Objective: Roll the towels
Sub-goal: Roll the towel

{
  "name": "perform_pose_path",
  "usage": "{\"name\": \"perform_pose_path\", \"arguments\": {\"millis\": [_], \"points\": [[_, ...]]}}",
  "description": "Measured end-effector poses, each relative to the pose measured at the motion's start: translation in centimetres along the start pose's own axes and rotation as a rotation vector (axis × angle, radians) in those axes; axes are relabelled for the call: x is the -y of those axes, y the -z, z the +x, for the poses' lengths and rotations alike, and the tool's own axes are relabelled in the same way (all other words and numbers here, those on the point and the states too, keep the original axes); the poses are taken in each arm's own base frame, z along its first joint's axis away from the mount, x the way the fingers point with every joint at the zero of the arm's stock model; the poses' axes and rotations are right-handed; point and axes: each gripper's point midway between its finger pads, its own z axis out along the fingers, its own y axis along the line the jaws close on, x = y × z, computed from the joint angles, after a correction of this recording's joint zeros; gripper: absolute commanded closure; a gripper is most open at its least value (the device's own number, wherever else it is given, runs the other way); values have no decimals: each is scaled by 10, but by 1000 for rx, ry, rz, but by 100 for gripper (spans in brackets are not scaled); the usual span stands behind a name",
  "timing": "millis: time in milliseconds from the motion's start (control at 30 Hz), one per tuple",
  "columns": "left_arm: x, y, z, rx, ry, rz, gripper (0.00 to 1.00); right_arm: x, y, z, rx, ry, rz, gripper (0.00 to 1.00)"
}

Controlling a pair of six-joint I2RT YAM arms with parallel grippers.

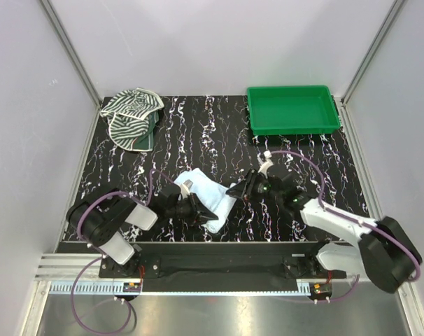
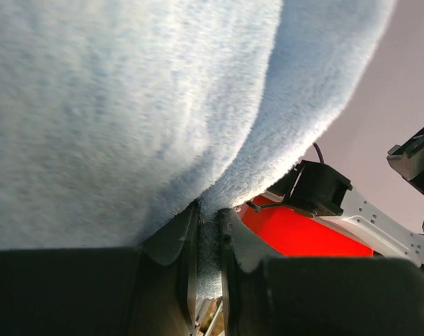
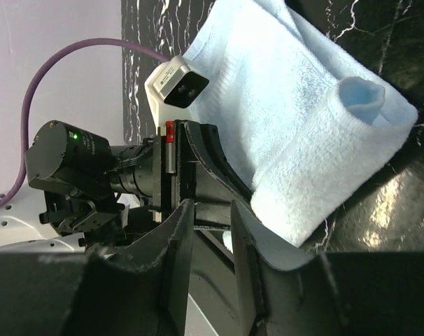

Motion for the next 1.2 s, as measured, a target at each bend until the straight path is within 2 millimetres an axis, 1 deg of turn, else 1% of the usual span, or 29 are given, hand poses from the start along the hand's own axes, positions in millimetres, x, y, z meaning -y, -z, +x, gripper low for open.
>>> {"name": "perform_pose_path", "arguments": {"millis": [167, 333, 467, 533, 567, 667, 700, 733, 867, 967, 1033, 1133, 1200], "points": [[-7, -2, -3, -11, 37, 0, 100, 10, -26, 8, -32, -18, -12, 66], [-7, -1, -5, -9, 44, 1, 100, 25, -46, 13, -47, -23, -4, 67], [-10, 2, -10, 0, 52, -1, 99, 38, -60, 17, -61, -30, 4, 68], [-12, 3, -13, 2, 57, -7, 94, 45, -67, 20, -67, -35, 2, 68], [-13, 4, -14, 1, 58, -11, 90, 48, -70, 21, -71, -38, 3, 69], [-14, 5, -17, -6, 57, -23, 80, 57, -80, 24, -73, -49, -2, 69], [-14, 5, -18, -9, 54, -29, 75, 58, -82, 25, -71, -51, -8, 69], [-15, 6, -19, -10, 48, -35, 73, 58, -84, 25, -70, -50, -16, 69], [-16, 8, -24, -9, 8, -80, 69, 58, -89, 24, -63, -43, -40, 70], [-14, 12, -31, 18, -57, -137, 69, 58, -92, 24, -58, -38, -56, 70], [-13, 17, -35, 47, -101, -175, 68, 58, -94, 24, -55, -36, -66, 71], [-14, 31, -44, 114, -186, -260, 68, 58, -96, 24, -56, -35, -76, 71], [-9, 42, -51, 169, -263, -319, 64, 58, -97, 24, -56, -35, -79, 72]]}}
